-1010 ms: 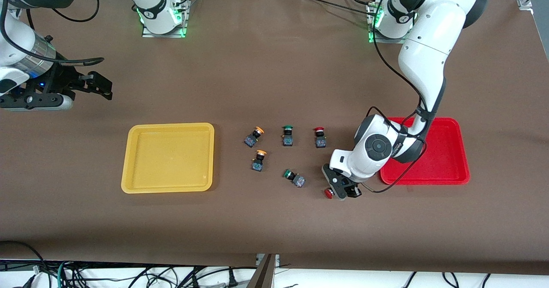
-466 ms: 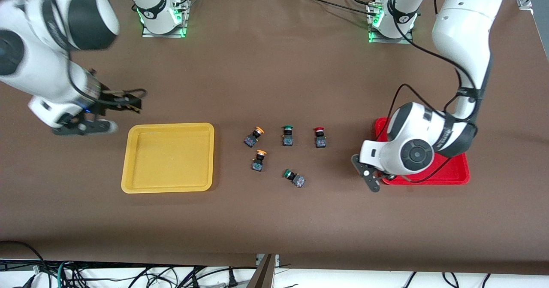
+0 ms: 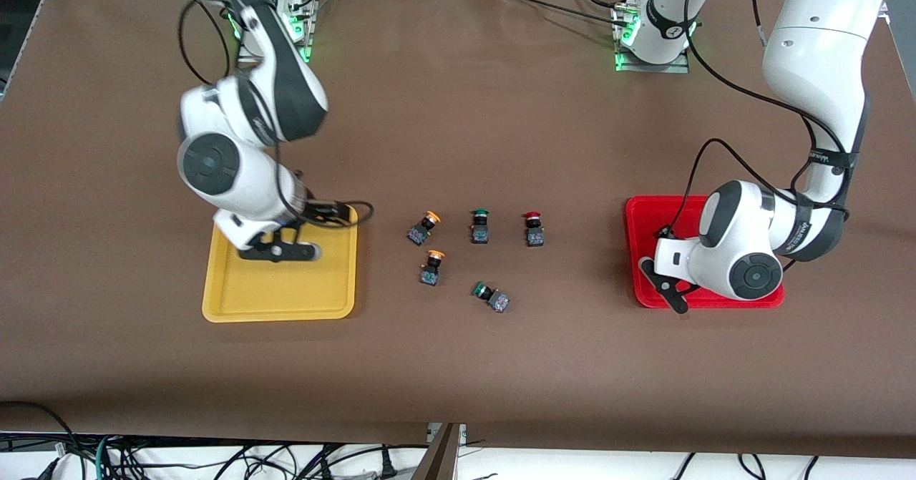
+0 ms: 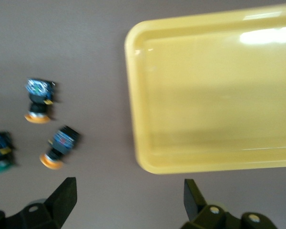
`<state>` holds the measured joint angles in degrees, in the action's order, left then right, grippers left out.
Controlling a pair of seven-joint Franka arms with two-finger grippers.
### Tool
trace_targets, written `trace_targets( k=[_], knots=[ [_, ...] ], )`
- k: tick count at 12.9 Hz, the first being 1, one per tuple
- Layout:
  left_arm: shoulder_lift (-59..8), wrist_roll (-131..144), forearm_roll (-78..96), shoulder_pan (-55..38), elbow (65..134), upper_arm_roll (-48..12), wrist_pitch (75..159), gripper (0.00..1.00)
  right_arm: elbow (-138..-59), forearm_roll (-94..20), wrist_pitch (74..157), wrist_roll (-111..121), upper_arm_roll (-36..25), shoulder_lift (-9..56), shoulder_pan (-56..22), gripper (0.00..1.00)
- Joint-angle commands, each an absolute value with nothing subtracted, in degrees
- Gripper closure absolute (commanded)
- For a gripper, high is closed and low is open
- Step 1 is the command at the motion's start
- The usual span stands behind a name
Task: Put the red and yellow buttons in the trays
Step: 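Lower the red button into the red tray while the right gripper reaches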
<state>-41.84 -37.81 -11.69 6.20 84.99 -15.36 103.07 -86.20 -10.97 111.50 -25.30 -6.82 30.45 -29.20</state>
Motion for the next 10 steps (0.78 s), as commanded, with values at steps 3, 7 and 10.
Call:
trace_targets(
  k=[3, 7, 10],
  knots=[
    [-38.14, -38.58, -13.97, 8.96, 92.72, -16.44, 108.19, 0.79, -83.58, -16.26, 121.19, -41.54, -7.29, 40.07, -35.93, 0.01],
    [-37.79, -38.50, -13.97, 9.93, 93.78, -16.52, 108.55, 0.00, -87.35, -20.29, 128.65, -46.23, -7.21, 42.10, -39.19, 0.01],
    [-36.57, -37.71, -13.45, 9.49, 94.13, -18.79, 106.61, 0.00, -88.07, -20.57, 131.74, -47.98, -7.12, 44.29, -40.87, 0.01]
  ],
)
